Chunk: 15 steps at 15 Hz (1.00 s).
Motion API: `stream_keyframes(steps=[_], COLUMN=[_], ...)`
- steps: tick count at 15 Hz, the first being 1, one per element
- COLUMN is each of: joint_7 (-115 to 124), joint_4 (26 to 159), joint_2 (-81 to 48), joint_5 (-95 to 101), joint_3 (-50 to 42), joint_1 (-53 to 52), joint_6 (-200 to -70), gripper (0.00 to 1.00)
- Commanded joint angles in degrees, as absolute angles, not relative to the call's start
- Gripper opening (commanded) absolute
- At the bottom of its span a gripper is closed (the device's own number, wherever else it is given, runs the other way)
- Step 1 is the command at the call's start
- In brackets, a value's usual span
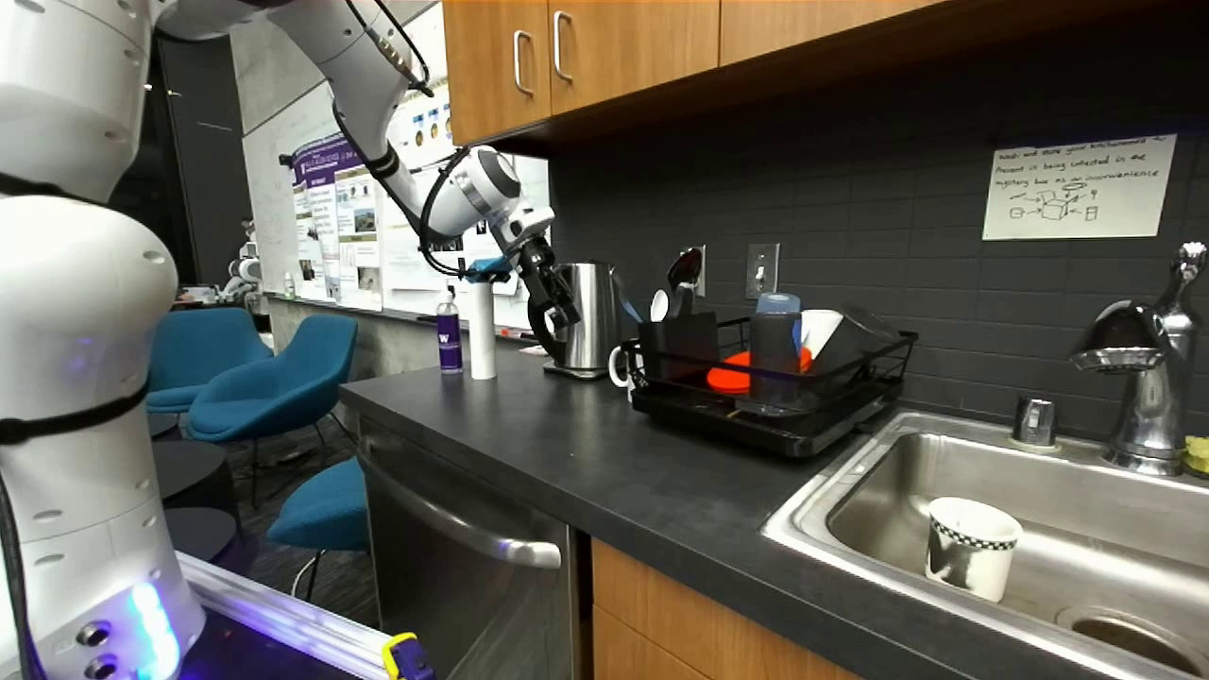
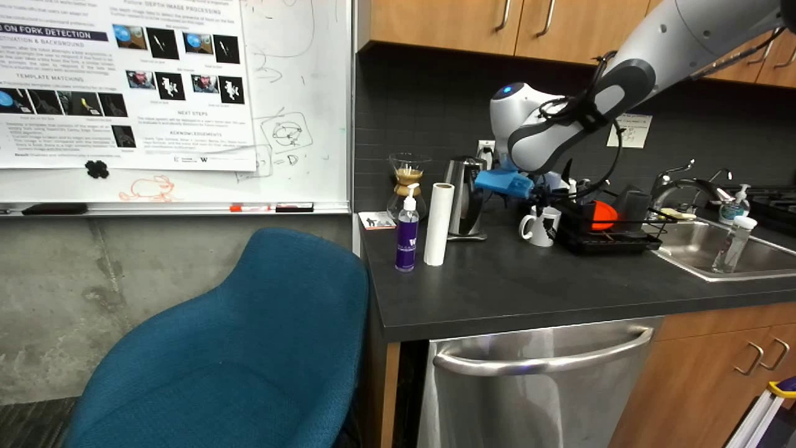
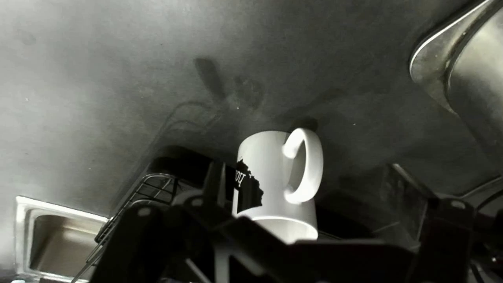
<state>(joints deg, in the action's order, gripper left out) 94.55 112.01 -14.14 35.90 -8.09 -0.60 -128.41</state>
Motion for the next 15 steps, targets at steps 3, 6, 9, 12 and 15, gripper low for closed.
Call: stream_keyframes(steps=[3,6,9,12,15], joint_7=[98.37,99.13,101.03,101.44,101.26], joint_4=[109.76,107.76,105.16,102.5,100.59], joint_2=[-16.59,-18.54,-20.2,-21.84,-23.23], joint_5=[36.61,36.11,37.0,37.39,37.35], joint_3=[-8.53,-8.74,-9.61,-10.62,-11.86], joint_1=[-0.78,-0.73,-0.97,-0.84,-0.44], joint_6=[-127.59,-127.39,-126.85,-126.38,-125.64], gripper=[1.0,1.0,1.0,1.0,1.0])
